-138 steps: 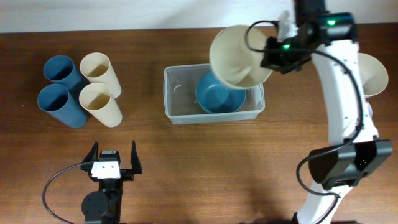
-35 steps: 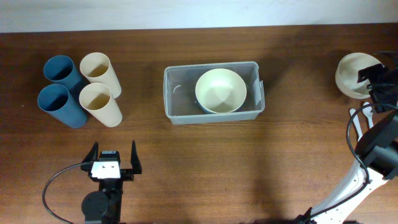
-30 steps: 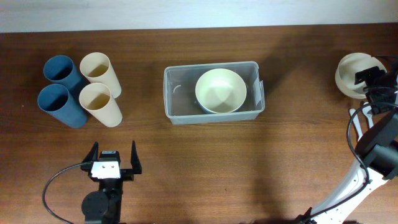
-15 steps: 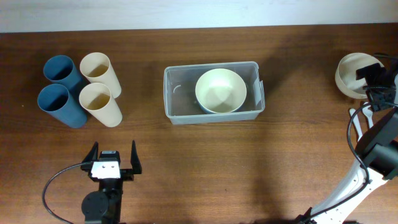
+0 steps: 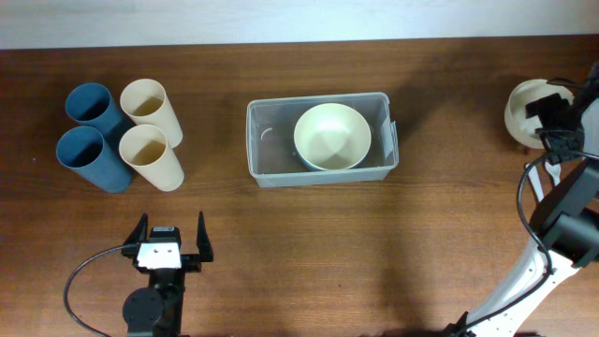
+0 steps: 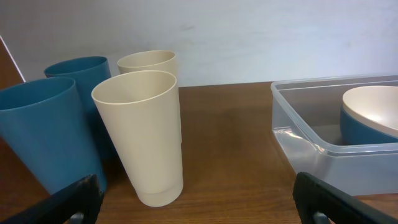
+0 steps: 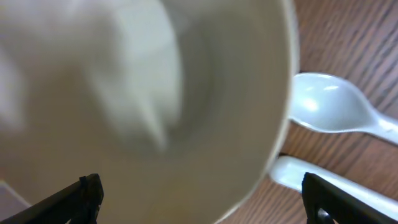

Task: Pack container
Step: 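Move the right gripper to the second cream bowl and grasp its rim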

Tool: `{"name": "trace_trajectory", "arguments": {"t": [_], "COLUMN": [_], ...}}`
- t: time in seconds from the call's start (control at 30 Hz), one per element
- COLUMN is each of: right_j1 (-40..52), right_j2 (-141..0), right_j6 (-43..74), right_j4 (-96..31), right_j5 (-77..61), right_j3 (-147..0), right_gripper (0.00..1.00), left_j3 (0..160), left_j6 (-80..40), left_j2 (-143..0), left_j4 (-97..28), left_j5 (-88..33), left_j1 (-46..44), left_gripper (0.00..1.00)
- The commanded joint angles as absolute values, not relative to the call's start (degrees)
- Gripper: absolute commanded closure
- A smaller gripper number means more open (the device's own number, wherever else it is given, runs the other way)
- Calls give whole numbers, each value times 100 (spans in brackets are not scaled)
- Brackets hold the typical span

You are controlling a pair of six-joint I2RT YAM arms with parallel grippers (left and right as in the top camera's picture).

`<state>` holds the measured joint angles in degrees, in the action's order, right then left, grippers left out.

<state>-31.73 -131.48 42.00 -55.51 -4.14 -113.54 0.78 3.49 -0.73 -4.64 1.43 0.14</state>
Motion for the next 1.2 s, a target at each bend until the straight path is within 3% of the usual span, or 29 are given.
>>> {"name": "trace_trajectory", "arguments": {"t": [0.0,0.23,0.43,0.8,1.03,1.13,1.17], "right_j1": [-3114,-3114,-3114,-3114,-3116,-3114,-3114], "right_j2": [-13257,-13378,-13384,-13531,-13561,-13561,-13561], "right_j6": [4233,4250,4250,4250,4250,4250,4250], "right_j4": [-5522,-5507,-5457,-5437,-5382,-5371,-5367], "right_j5": [-401,-386,-384,-381,-381,-381,-381], "right_j3": [-11303,-11303,-11303,-11303,-11303,-11303,-11303], "right_gripper": [4,5,14,57,65,77,86], "left_j3": [54,54,54,54,54,54,54], "left_j6": [419,419,419,419,419,419,419], "left_j2": [-30,-30,-30,-30,-30,-30,-30], "left_j4": [-480,-478,-478,-478,-478,-478,-478], "left_j5": [67,67,67,67,67,67,67], "left_j1": [45,45,45,45,45,45,45], "left_gripper": [0,1,0,0,0,0,1]}}
